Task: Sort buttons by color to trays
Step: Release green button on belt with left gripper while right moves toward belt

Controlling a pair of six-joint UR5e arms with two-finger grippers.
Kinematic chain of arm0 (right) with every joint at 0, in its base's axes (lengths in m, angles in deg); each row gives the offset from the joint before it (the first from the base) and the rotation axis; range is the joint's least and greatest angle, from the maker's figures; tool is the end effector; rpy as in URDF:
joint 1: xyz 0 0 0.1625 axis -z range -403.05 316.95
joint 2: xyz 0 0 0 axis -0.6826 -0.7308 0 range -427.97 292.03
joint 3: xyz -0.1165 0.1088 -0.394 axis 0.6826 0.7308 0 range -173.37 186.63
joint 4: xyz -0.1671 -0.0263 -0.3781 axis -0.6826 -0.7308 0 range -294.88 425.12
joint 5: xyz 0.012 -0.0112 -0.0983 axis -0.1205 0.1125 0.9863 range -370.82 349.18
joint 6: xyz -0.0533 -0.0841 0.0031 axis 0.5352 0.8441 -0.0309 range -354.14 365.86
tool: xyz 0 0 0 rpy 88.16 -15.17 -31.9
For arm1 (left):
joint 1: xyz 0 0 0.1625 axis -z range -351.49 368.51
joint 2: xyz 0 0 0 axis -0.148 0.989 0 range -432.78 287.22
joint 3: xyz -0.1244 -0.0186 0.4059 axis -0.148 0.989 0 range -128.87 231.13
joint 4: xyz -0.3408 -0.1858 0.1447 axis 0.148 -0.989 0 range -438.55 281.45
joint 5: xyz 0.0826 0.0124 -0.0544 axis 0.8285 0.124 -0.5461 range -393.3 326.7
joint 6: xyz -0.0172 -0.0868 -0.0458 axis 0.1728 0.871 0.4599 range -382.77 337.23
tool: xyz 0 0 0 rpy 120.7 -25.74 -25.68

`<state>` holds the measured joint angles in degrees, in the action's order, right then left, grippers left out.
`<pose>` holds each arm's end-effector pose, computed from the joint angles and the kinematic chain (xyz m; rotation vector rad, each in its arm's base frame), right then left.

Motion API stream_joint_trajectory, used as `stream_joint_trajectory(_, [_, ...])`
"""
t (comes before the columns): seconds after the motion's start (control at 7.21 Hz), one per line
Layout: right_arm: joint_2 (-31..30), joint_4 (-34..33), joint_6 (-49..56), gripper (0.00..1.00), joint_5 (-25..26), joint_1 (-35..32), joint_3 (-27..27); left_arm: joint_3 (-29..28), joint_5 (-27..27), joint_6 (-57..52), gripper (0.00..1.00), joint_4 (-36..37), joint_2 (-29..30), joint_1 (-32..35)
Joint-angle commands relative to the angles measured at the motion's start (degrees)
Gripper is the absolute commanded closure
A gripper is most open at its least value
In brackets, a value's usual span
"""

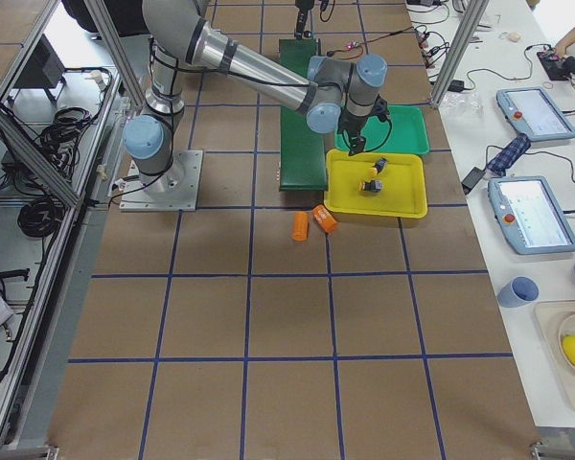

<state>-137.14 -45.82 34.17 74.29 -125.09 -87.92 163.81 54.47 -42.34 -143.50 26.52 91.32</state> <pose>0.0577 -0.6110 0.2850 -0.5315 2.9885 0.0718 -0.0750 -0.5017 0.2633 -0.3275 -3.0537 -0.1671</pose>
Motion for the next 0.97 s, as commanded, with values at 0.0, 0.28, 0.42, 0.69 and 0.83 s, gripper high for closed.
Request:
stream_joint_trajectory(0.0, [-8.14, -0.06, -7.61, 0.0, 0.84, -6.52, -8.16, 0.89, -0.05, -0.03, 0.73, 0.09, -0.59, 0.07])
stream_joint_trajectory(0.28, [-10.99, -0.68, -7.13, 0.0, 4.51, -13.47, -12.66, 0.62, 0.03, -0.12, 0.0, 0.26, 0.2, 0.07])
stream_joint_trajectory(0.42, [-11.34, -0.86, -5.56, 0.0, 5.15, -13.67, -12.76, 0.36, -0.14, 0.06, 0.0, 0.26, 0.02, 0.07])
stream_joint_trajectory(0.69, [-12.48, -0.51, 5.57, 0.0, 0.87, -14.55, -13.55, -2.27, 0.56, -0.03, 0.0, -1.3, -1.99, 0.24])
stream_joint_trajectory(0.83, [-13.01, -0.85, 11.36, 0.0, 0.85, -14.55, -15.12, -5.33, 1.17, -0.03, 0.0, -7.93, -3.48, 0.24])
